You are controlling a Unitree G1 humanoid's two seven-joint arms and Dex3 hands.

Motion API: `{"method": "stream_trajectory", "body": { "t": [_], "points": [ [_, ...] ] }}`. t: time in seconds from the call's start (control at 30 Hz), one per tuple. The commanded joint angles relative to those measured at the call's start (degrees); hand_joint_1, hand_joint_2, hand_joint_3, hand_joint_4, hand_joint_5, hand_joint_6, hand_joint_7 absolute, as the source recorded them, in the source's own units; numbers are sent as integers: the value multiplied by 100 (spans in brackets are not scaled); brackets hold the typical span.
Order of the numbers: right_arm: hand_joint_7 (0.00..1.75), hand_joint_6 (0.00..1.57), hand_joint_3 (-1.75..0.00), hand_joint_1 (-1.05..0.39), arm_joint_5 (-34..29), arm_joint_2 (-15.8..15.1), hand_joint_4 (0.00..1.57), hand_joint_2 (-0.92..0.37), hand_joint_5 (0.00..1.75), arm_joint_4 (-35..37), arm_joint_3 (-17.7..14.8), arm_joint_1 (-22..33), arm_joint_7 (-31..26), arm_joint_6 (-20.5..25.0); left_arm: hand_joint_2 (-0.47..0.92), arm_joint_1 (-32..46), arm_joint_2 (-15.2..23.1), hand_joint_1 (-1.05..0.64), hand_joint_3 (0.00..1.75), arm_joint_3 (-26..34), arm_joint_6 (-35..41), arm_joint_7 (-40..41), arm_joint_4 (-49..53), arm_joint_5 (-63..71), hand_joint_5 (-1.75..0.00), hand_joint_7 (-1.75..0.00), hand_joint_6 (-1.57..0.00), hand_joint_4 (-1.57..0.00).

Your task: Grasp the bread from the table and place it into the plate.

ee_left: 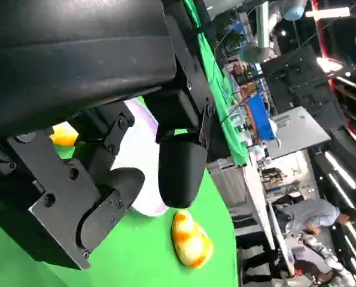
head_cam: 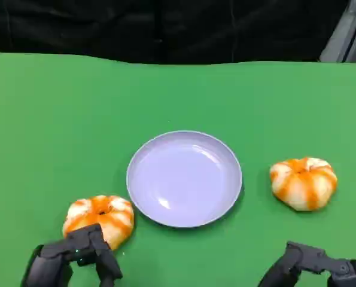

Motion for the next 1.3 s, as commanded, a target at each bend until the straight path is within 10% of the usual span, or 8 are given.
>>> {"method": "stream_trajectory", "body": {
  "t": [0.03, 0.47, 0.63, 0.77, 0.93, 1.3],
  "points": [
    [112, 90, -140, -6, 25, -19, 88, -21, 146, 30, -22, -18, -28, -11, 34, 19, 101, 5, 148, 62, 23, -19, -32, -48, -167, -152, -88, -93],
    [112, 90, -142, -6, -62, 18, 89, -21, 148, 154, 30, -99, -90, -27, 34, -141, 112, 8, 144, 151, -166, -32, 266, -153, -148, -132, -88, -85],
    [113, 90, -142, -8, -171, 49, 90, -20, 154, 132, 60, -106, -150, 21, 74, -58, 351, -17, 33, 457, 323, 554, -390, 1516, -94, -43, -78, -62],
    [114, 89, -143, -8, -321, 26, 90, -19, 155, 159, 64, -142, -225, -13, 84, 67, 426, -32, 4, 549, 1306, 810, -1372, 2685, -66, -7, -64, -48],
    [114, 90, -143, -9, -394, 36, 92, -18, 156, 164, 101, -151, -297, -25, 87, 20, 479, -40, 0, 350, 2358, 1139, -2183, 4323, -32, 0, -53, -55],
    [114, 90, -139, -13, -527, 31, 91, -21, 155, 86, 130, -114, -347, 54, 87, -776, 658, -53, 0, -821, 4341, 662, -2093, 6861, -13, 0, -33, -40]
  ]
}}
